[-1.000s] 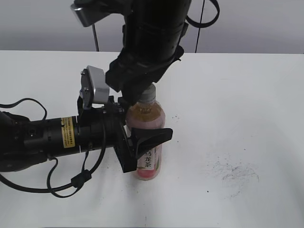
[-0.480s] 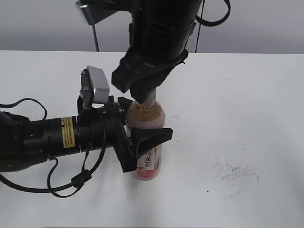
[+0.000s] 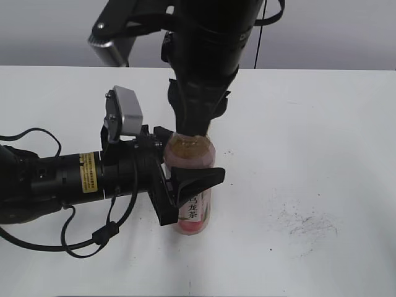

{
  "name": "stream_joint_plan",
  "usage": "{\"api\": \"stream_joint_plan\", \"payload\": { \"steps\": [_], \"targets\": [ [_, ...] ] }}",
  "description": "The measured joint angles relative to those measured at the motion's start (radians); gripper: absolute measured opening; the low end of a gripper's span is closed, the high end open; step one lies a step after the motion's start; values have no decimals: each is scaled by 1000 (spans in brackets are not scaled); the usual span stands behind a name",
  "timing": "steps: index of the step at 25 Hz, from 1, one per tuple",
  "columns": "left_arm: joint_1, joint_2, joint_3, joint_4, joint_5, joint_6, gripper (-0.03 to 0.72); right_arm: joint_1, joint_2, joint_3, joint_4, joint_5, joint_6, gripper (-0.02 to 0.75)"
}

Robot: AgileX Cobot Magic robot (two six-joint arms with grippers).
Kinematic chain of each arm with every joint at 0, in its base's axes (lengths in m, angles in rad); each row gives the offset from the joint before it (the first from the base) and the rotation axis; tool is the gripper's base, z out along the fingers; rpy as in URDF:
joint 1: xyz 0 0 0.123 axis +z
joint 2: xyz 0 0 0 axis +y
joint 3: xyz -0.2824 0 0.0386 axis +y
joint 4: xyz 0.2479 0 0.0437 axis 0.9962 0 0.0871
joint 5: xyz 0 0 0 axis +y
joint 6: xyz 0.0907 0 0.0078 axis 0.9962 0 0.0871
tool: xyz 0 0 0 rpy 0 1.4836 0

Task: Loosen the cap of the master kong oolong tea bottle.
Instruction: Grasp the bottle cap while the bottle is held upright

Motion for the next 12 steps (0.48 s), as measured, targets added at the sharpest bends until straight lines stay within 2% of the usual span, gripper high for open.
{"api": "stream_joint_plan", "payload": {
  "steps": [4,12],
  "targets": [
    [0,0,0,6,-1,5,445,0,-2,0,8,5,-454,269],
    [0,0,0,6,-2,7,445,0,-3,0,8,3,-1595,269]
  ]
}}
